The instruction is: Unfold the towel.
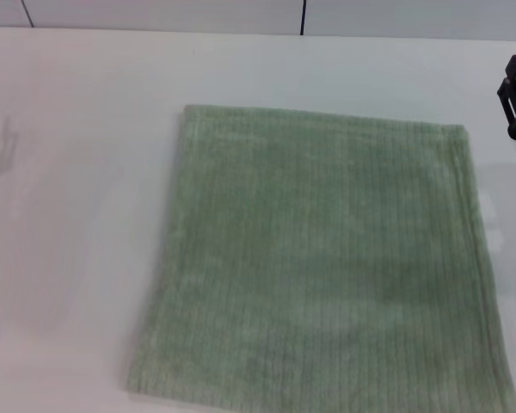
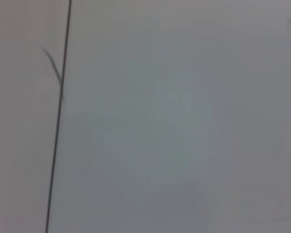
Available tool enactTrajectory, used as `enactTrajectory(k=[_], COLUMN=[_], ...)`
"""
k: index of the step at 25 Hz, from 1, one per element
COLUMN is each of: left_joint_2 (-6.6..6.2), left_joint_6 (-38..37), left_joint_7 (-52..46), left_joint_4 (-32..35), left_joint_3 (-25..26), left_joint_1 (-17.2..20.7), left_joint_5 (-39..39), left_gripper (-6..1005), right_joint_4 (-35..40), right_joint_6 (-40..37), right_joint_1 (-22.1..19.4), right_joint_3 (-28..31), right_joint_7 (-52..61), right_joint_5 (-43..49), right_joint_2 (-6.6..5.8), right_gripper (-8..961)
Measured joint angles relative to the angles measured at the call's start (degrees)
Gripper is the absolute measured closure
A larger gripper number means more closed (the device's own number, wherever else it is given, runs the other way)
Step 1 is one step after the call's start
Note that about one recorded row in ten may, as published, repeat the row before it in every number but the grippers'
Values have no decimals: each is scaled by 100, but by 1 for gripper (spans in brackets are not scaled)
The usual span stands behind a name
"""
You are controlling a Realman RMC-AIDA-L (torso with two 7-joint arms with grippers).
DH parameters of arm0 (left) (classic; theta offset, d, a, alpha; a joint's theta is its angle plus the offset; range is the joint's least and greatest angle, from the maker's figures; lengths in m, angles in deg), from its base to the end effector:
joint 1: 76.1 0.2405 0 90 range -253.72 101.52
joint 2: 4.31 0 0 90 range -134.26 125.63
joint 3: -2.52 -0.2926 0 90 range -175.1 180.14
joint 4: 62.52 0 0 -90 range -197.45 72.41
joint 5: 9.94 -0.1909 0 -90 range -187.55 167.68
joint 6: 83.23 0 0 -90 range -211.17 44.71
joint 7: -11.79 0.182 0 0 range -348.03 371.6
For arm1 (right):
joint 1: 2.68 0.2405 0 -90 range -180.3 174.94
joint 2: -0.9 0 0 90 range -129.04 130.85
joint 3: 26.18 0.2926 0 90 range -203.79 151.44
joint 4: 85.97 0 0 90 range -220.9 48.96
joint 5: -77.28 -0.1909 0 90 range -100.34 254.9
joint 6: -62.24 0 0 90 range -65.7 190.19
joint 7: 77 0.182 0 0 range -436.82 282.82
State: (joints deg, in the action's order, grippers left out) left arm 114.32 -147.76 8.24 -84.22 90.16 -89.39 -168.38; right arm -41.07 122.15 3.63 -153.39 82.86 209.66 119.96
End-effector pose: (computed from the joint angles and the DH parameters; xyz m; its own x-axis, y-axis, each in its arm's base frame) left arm -0.3828 0.3409 0.0518 0.7399 -0.1486 0.6561 0.6727 0.1545 -0.7236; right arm 0.2956 0.3233 -0.0263 0.7498 0.1476 -0.6450 -0.6474 -0.0381 -0.7612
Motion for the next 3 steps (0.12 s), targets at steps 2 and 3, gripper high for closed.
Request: enactTrajectory(k=[2,3], left_joint_2=[-2,-2], left_joint_6=[-46,-84], left_joint_7=[77,136], left_joint_4=[140,203], left_joint_3=[-4,-4], left_joint_1=[-51,-66], left_joint_5=[-12,-13], left_gripper=[258,218], right_joint_4=[-74,-110], right_joint_6=[10,10], right_joint_1=[-8,-19], right_joint_3=[-19,-21], right_joint_7=[0,3], right_joint_5=[14,16], right_joint_2=[1,1], right_gripper=[402,402])
